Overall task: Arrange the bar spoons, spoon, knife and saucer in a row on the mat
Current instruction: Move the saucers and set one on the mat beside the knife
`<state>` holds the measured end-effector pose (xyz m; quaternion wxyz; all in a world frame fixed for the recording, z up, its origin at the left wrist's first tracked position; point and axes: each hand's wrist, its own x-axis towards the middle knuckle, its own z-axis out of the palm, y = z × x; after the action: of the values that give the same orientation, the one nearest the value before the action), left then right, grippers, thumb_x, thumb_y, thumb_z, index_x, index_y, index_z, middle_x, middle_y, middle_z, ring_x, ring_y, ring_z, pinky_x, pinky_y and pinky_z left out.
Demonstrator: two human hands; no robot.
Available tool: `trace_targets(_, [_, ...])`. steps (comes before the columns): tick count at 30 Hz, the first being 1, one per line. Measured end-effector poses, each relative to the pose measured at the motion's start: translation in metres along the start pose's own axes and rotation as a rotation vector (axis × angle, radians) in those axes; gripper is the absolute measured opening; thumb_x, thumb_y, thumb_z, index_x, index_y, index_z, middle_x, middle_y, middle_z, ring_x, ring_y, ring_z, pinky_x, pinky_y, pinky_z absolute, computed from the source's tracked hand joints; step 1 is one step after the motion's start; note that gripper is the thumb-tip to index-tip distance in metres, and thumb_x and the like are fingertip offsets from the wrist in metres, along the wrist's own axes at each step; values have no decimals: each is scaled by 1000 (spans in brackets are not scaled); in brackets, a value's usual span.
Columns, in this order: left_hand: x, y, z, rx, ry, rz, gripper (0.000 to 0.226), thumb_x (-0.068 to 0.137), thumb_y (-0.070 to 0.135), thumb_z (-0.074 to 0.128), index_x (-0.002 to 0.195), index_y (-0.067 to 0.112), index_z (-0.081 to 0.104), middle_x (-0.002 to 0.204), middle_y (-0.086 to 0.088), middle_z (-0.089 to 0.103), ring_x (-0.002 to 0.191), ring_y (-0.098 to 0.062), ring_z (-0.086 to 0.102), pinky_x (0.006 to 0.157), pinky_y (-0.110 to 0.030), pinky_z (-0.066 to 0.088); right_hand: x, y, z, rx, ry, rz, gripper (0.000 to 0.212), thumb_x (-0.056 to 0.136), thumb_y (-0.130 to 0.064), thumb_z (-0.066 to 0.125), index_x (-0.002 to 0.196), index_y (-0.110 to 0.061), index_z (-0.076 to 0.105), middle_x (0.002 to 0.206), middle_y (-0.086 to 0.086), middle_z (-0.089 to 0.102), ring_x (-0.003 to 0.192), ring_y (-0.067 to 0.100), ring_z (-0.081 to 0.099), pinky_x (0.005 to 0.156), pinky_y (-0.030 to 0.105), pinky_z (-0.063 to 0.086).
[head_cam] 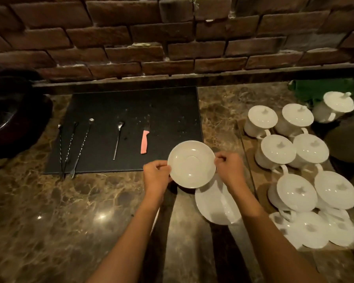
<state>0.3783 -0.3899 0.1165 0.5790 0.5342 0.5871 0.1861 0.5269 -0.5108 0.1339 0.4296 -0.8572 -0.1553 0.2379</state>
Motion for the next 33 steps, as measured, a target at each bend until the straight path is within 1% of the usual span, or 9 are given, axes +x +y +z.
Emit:
trace_targets(3, [38,8,9,36,30,12,37,89,-6,63,69,25,69,81,-2,74,88,-28,75,73,-42,65,39,-7,20,-30,-5,28,24,89,0,52,86,-3,76,83,14,71,76,33,65,67,41,58])
trace_targets(8, [85,6,26,113,76,-42,32,91,-3,64,71,22,68,88,-4,73,93,-31,72,87,-52,62,80,5,48,-37,-41,104,38,86,5,47,56,-14,60,62,5,55,66,25,52,57,35,45])
trace_targets(11, [103,2,34,140,63,-53,25,91,-3,66,77,18,71,84,-3,71,93,-31,71,88,-51,62,93,12,58,-19,-45,153,43,86,8,45,52,-16,54,59,4,50,66,23,46,56,26,37])
trace_targets(13, [108,-1,37,143,49,-39,24,92,-3,65,79,17,72,81,2,69,92,-28,71,87,-50,63,99,14,61,-20,-43,159,31,88,6,47,70,-5,70,72,12,63,71,24,54,59,27,43])
trace_targets(16, [111,-7,38,126,39,-5,22,94,-1,63,84,16,72,86,-2,72,94,-28,71,87,-50,63,103,20,62,-18,-24,118,24,90,2,50,87,1,74,85,17,70,77,26,61,67,33,53])
trace_targets(21, [104,-11,34,71,30,-23,16,94,5,69,86,18,71,94,-6,74,89,-22,72,76,-37,63,98,26,51,28,-46,82,23,95,-6,51,87,5,70,78,25,66,68,23,55,65,36,49])
trace_targets(27, [53,-28,28,-79,117,-42,7,100,12,64,107,10,64,83,-2,65,81,-19,66,69,-31,60,60,59,-9,-82,-2,45,23,94,-3,51,78,6,65,75,27,64,70,23,53,62,34,43])
trace_targets(30, [13,-41,34,-39,55,-65,4,100,10,62,101,9,65,80,-4,64,79,-21,64,70,-37,62,27,78,-30,-76,-7,56,20,96,1,50,90,6,68,81,15,63,80,23,54,70,29,39])
trace_targets(33, [-22,-55,42,68,-99,-89,18,99,11,60,83,17,67,80,-8,67,79,-25,62,84,-49,59,-1,97,-39,-70,-18,55,21,95,3,49,79,2,63,78,16,60,78,24,52,73,34,39])
